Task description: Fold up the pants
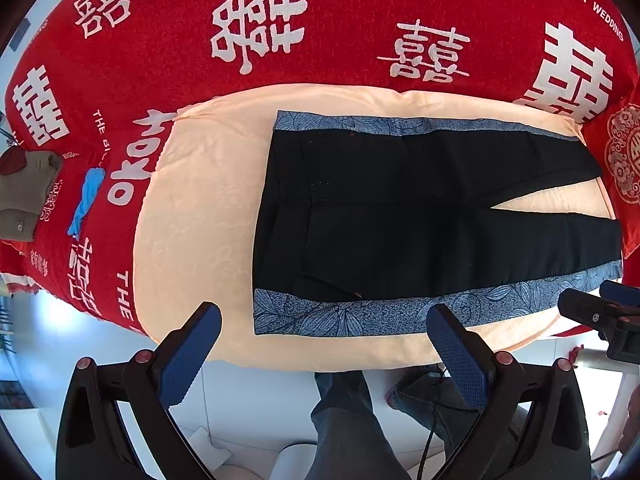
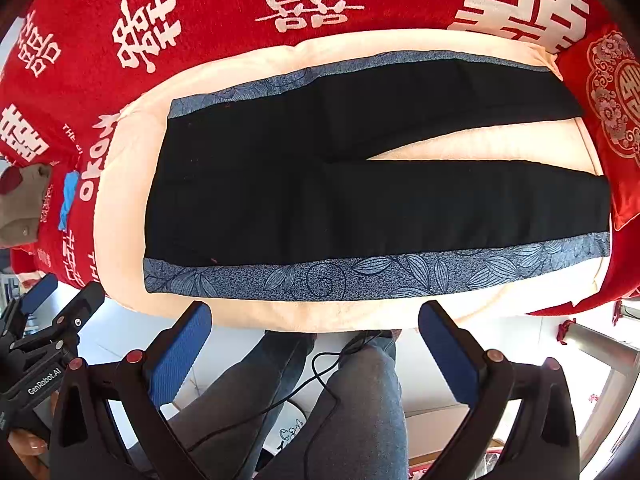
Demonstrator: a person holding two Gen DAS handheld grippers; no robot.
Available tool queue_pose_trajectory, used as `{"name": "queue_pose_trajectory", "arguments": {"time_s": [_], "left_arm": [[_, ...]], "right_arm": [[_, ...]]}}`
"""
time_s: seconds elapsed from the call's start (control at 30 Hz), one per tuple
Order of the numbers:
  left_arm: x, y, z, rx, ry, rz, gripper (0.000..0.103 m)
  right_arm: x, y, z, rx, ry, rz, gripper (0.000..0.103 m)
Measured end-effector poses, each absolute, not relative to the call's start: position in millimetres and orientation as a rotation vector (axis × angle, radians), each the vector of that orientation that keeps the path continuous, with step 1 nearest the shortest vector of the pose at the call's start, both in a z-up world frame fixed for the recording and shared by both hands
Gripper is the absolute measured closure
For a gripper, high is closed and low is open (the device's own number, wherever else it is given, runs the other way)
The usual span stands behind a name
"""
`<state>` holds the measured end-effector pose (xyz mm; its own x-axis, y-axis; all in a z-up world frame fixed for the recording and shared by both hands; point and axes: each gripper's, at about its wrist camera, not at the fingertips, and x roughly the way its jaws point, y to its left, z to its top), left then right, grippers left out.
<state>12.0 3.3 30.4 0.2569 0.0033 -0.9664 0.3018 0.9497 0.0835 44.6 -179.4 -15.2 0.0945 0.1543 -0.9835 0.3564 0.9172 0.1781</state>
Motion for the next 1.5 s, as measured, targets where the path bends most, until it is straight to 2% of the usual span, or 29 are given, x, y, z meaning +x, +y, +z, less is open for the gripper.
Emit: {"name": "queue_pose_trajectory", "arguments": {"time_s": [0.93,1.5], "left_arm": [[8.5,-17.3,33.9,0.285,1.305,-0.169,0.000],[-32.7,-37.8,40.0,0.264,1.335,-0.098,0.000]], "right_arm": [[33.1,-206.2,-11.3,0.450,1.460,-0.175,0.000],[8.1,-235.7,-11.4,0.450,1.486,-0.107,0.000]]}}
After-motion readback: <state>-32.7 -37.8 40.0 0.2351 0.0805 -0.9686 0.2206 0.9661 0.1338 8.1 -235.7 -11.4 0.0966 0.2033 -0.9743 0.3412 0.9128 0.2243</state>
